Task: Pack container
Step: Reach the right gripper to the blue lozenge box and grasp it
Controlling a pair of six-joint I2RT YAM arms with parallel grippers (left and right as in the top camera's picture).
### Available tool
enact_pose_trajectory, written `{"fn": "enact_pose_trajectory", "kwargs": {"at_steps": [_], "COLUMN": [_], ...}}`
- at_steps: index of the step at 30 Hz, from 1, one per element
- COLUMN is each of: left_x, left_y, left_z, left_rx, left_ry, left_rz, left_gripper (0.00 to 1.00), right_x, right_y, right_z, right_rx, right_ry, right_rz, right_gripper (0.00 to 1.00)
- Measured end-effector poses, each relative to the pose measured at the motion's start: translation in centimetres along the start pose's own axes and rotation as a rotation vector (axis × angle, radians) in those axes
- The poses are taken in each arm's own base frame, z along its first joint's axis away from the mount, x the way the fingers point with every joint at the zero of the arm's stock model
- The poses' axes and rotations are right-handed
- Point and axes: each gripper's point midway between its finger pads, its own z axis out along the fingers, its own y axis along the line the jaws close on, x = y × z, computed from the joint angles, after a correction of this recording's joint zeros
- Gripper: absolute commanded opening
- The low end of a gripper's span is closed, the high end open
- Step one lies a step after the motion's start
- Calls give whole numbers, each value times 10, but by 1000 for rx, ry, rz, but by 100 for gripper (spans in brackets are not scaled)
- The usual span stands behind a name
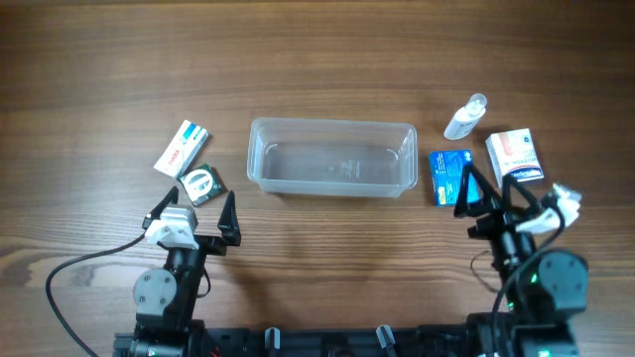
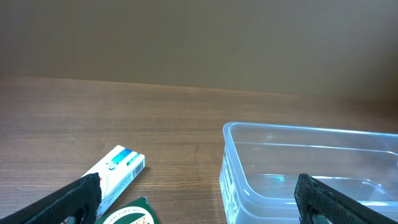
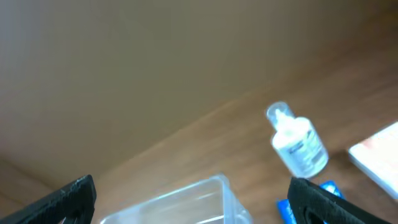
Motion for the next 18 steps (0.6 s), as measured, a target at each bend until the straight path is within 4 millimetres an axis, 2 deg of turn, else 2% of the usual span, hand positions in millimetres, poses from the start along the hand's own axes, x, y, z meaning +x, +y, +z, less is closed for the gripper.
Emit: {"fn": "enact_pose_trajectory", "kwargs": {"at_steps": [4, 7, 9, 11, 13, 18], "left_x": [0, 0, 0, 0, 0, 0], "left_y": [0, 0, 0, 0, 0, 0], "left_z": [0, 0, 0, 0, 0, 0], "left_rx": [0, 0, 0, 0, 0, 0], "left_ry": [0, 0, 1, 1, 1, 1], "left_rz": [0, 0, 0, 0, 0, 0], "left_gripper": [100, 100, 100, 100, 100, 100], "right_x": [1, -6, -16, -14, -7, 30], "right_y": [-9, -14, -16, -20, -29, -58], "right_z": [12, 17, 31, 43, 56, 80], "right_rx": [183, 308, 378, 408, 435, 487], "right_ry": [254, 426, 531, 589, 642, 811], "right_rz": [-130, -209, -261, -283, -299, -345], "right_gripper": [100, 100, 100, 100, 100, 100]}}
